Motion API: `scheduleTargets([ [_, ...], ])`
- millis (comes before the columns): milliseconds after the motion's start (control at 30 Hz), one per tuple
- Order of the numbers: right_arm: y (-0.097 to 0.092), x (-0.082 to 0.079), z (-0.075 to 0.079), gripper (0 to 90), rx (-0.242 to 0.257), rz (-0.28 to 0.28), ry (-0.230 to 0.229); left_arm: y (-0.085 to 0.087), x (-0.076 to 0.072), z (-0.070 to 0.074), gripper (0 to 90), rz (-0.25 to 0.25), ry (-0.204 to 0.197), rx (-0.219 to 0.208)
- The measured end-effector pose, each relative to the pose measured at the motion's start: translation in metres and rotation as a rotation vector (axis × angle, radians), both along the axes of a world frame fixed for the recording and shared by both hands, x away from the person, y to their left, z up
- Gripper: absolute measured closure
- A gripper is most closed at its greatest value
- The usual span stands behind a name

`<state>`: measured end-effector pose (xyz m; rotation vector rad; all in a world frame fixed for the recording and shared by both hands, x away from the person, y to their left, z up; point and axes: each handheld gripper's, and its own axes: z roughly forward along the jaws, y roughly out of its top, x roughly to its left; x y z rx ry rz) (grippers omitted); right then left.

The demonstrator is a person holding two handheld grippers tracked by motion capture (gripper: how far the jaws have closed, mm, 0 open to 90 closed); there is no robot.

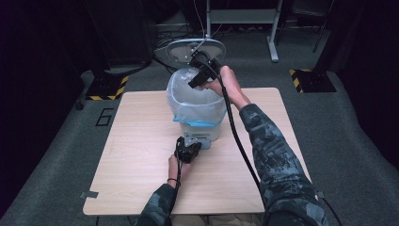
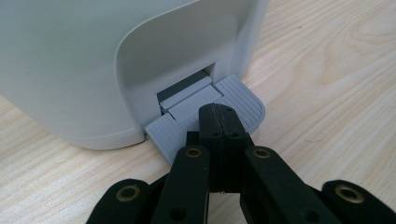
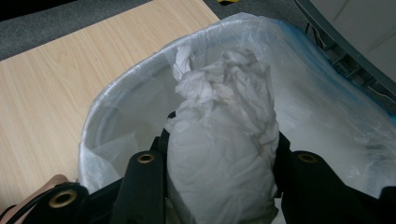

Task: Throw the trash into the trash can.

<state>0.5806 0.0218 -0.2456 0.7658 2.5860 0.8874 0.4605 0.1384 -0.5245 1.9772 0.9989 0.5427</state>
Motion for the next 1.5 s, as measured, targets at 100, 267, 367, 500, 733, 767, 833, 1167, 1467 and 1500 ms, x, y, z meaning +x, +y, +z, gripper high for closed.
scheduleTargets([
  [100,0.003,0.002,-0.002,61.1,-0.006,0.003,0.003,0.0,0.0,0.0,90.0,0.0,0.001,-0.001],
  [267,0.006,0.003,-0.005,15.5,-0.017,-0.03,-0.003,0.0,0.0,0.0,90.0,0.001,0.001,-0.002],
  [367,0.004,0.001,-0.004,2.8,-0.003,-0.026,0.003,0.0,0.0,0.0,90.0,0.0,0.001,-0.001],
  [500,0.002,-0.003,-0.003,0.0,0.014,-0.013,0.019,0.0,0.0,0.0,90.0,0.0,0.0,-0.001],
  [733,-0.008,-0.018,0.002,0.0,0.028,0.003,0.005,0.0,0.0,0.0,90.0,0.0,0.0,0.0],
  [767,-0.01,-0.021,0.003,0.0,0.028,-0.001,0.001,0.0,0.0,0.0,90.0,0.0,0.0,0.0],
  [833,-0.014,-0.026,0.003,0.0,0.039,0.008,-0.014,0.0,0.0,0.0,90.0,0.0,-0.002,0.001],
  [1167,-0.04,-0.052,0.005,0.0,0.047,0.009,-0.078,0.0,0.0,0.0,90.0,0.0,-0.001,0.001],
  [1467,-0.07,-0.076,0.0,0.0,0.056,-0.01,-0.121,0.0,0.0,0.0,90.0,0.003,-0.006,0.0],
  [1500,-0.074,-0.079,-0.001,0.0,0.056,-0.012,-0.127,0.0,0.0,0.0,90.0,0.004,-0.005,0.001],
])
